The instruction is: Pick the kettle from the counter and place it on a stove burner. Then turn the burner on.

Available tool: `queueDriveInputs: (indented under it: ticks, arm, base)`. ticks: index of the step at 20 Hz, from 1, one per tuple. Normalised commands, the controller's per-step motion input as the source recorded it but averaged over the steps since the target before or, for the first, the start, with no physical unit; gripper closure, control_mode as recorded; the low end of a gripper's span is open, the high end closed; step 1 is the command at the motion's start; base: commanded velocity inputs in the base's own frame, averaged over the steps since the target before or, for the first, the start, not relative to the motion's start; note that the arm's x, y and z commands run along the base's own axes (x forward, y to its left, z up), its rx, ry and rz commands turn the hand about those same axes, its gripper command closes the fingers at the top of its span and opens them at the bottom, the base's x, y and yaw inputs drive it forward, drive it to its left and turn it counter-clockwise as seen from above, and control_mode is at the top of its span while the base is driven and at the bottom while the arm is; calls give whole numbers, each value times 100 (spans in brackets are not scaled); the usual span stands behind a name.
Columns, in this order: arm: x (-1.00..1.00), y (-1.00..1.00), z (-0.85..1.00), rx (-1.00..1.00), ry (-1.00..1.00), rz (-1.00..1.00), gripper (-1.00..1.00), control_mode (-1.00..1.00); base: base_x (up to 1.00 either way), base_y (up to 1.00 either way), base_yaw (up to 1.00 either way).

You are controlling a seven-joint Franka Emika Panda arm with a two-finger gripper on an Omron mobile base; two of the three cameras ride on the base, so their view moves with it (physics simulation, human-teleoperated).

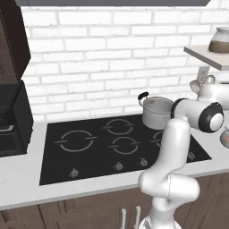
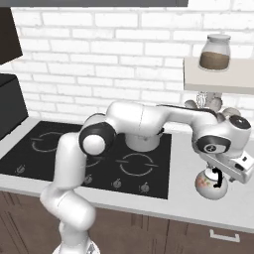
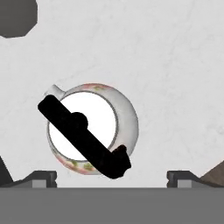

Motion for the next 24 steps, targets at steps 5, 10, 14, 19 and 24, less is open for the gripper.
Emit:
queueDriveInputs:
  ticks: [5, 10, 14, 19, 24]
  arm:
    - [37, 4, -36, 0, -3, 6, -100, -100]
    - [24, 6, -37, -1, -9, 6, -100, -100]
    - [-5, 24, -36, -2, -8, 8, -100, -100]
    - [-19, 34, -21, -3, -11, 5, 100, -100]
    - [-9, 47, 0, -2, -8, 3, 100, -100]
  base:
    - [0, 0, 0]
    - [0, 0, 0]
    - [0, 0, 0]
    - [0, 0, 0]
    - [0, 0, 0]
